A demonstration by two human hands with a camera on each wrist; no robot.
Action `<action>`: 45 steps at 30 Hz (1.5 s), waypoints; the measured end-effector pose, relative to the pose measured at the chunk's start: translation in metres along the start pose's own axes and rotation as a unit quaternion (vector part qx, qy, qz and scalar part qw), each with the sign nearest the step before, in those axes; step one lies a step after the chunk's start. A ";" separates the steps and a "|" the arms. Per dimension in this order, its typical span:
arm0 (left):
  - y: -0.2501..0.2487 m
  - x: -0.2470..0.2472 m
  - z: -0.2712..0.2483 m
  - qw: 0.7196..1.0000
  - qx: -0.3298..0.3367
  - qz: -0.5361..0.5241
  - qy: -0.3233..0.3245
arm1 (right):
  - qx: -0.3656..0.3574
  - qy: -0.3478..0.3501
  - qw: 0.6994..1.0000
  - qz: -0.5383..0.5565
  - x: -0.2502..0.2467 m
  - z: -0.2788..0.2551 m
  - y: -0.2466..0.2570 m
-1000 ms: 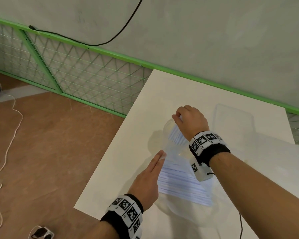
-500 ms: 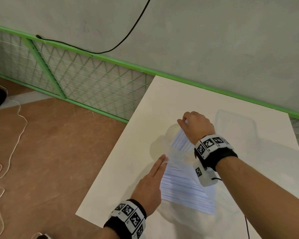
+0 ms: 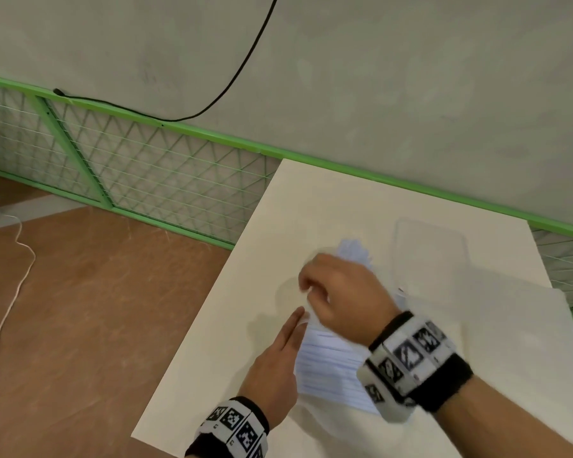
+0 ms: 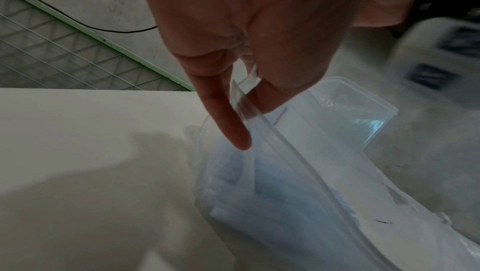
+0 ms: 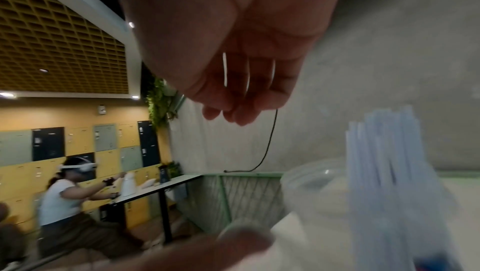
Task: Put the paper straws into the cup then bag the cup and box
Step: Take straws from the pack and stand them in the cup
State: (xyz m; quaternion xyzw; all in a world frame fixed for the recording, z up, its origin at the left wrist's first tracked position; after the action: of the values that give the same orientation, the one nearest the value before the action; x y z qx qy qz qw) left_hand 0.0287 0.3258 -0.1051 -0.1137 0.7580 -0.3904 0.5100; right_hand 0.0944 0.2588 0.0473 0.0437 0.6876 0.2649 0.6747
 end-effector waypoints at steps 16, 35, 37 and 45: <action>-0.009 0.009 -0.004 0.999 0.048 -0.018 -0.005 | 0.192 0.169 0.947 -0.197 0.183 -0.137 -0.102; -0.003 0.010 -0.004 0.996 0.084 -0.013 -0.030 | 0.213 0.123 0.946 -0.209 0.189 -0.125 -0.100; -0.002 0.009 -0.007 0.996 0.082 -0.015 -0.032 | 0.221 0.113 0.946 -0.208 0.185 -0.124 -0.100; -0.001 0.010 -0.011 0.996 0.078 -0.019 -0.037 | 0.205 0.151 0.940 -0.228 0.189 -0.120 -0.095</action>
State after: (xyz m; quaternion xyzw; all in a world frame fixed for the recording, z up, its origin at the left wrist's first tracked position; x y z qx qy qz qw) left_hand 0.0146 0.3249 -0.1089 -0.1017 0.7036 -0.4536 0.5375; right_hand -0.0073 0.2196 -0.1699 -0.0172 0.8126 -0.0390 0.5813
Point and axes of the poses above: each hand's wrist, its own z-axis towards the middle knuckle, its own x-axis out of the palm, y = z × x, the point moved 10 cm from there along z, towards the middle knuckle, and after that the axes turned 12 degrees about x, right-handed, at the moved point
